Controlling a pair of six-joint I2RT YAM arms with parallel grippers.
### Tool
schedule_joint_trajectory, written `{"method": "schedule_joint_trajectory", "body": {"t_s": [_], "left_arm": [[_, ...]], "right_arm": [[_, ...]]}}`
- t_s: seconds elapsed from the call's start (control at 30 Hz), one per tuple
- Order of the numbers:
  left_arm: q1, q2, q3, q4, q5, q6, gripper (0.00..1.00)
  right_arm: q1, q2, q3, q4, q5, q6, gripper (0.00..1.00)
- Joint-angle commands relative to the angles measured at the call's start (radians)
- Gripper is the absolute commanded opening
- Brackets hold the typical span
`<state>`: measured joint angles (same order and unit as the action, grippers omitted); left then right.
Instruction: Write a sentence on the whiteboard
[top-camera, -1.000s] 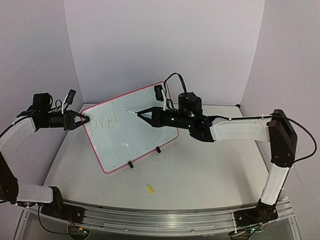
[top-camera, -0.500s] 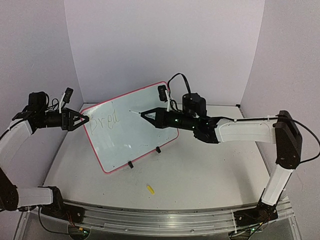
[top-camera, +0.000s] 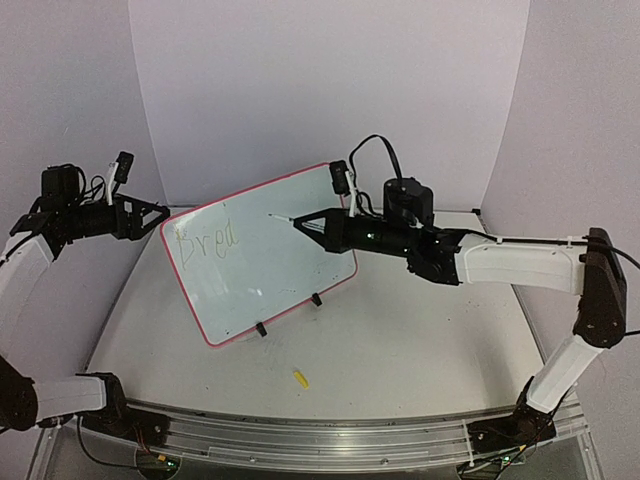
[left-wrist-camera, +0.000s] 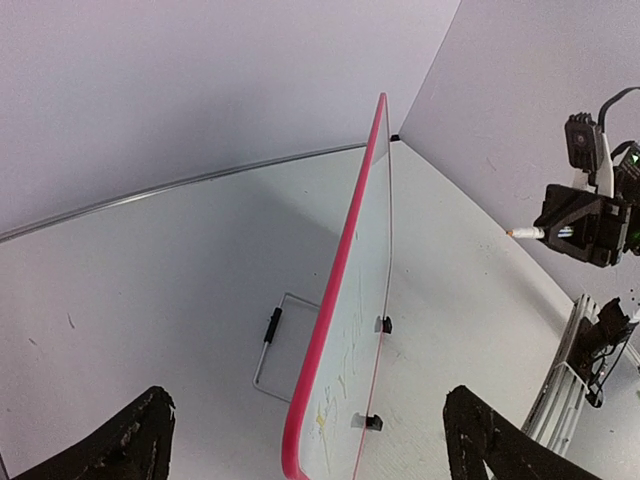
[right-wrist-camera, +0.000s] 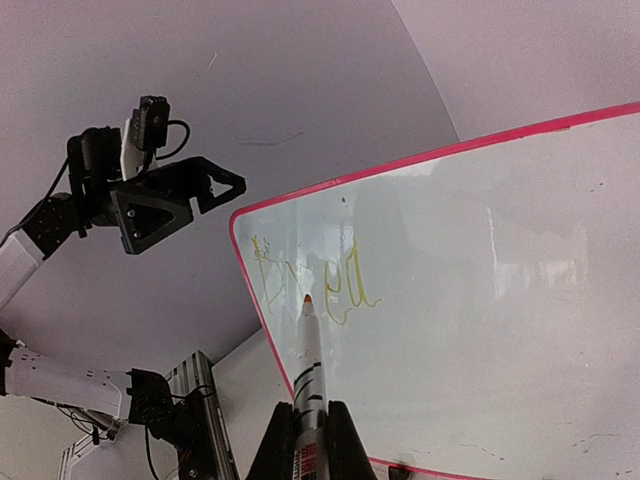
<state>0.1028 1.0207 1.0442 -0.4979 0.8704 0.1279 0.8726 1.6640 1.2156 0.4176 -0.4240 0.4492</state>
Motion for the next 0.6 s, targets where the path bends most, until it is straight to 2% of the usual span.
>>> {"method": "schedule_joint_trajectory", "body": {"t_s": [0.0,0.23,0.43,0.57], "left_arm": [[-0.003,0.039,0.12,-0.001,-0.032,-0.021,0.94],[-0.015,0.185,0.26,-0.088,-0.017,0.012,0.94],[-0.096,0.261,0.327,-0.092,-0.011,0.025,0.94],[-0.098,0.303,0.353,-0.09,0.018,0.032,0.94]], "right_arm": [[-0.004,-0.045,-0.004,-0.034,-0.005,-0.03,0.0],[-0.004,-0.015,0.051,-0.101,-0.063,-0.063,0.0],[-0.004,0.063,0.131,-0.123,-0.121,-0.07,0.0],[-0.004,0.13,0.195,-0.124,-0.131,-0.067,0.0]]}}
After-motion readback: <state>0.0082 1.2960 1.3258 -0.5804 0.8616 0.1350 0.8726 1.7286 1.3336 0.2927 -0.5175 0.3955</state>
